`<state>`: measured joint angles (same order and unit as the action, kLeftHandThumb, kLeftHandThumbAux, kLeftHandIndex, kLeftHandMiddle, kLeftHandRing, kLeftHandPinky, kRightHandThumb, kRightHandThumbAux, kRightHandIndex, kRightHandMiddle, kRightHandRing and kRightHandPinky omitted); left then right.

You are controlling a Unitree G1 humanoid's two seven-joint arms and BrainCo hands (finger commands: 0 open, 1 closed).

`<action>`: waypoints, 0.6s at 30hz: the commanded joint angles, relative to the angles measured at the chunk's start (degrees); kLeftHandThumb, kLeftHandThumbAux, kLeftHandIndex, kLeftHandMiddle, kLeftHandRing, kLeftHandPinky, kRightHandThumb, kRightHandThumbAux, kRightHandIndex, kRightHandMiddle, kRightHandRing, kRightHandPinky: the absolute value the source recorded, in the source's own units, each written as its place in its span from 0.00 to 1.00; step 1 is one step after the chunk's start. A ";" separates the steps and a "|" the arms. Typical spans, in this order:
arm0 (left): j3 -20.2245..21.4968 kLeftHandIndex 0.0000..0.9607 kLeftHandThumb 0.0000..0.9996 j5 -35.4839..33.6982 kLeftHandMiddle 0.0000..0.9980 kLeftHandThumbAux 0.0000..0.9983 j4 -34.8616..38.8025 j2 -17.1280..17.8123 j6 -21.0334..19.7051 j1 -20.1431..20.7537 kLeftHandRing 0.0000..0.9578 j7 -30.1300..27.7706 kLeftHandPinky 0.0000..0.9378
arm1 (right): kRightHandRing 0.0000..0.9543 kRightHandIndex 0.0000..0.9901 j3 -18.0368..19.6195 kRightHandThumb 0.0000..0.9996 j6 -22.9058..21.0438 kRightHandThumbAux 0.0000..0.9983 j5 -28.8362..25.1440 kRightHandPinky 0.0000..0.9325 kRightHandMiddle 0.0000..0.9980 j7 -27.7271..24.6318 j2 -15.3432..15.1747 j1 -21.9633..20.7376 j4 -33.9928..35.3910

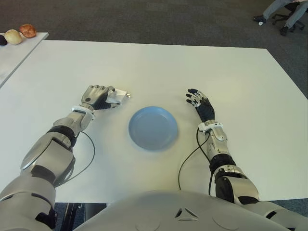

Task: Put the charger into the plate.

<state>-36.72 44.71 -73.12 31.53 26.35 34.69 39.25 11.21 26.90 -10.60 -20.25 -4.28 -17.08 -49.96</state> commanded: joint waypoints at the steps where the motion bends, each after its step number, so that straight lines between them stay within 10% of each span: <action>1: -1.75 0.49 0.72 2.76 0.79 0.65 -0.94 -1.39 -2.52 -2.54 0.83 3.31 0.80 | 0.19 0.22 -0.04 0.13 -3.98 0.59 0.06 0.23 0.20 1.02 0.55 3.98 -2.68; 18: -4.13 0.46 0.72 6.29 0.85 0.70 -0.90 -1.97 -4.95 -2.94 0.87 14.75 0.89 | 0.19 0.22 -0.07 0.06 -4.28 0.60 -0.13 0.23 0.21 1.18 0.72 4.59 -1.40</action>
<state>-39.99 49.68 -73.13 30.22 21.91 33.13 53.73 11.21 26.26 -10.60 -19.53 -4.24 -16.49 -48.83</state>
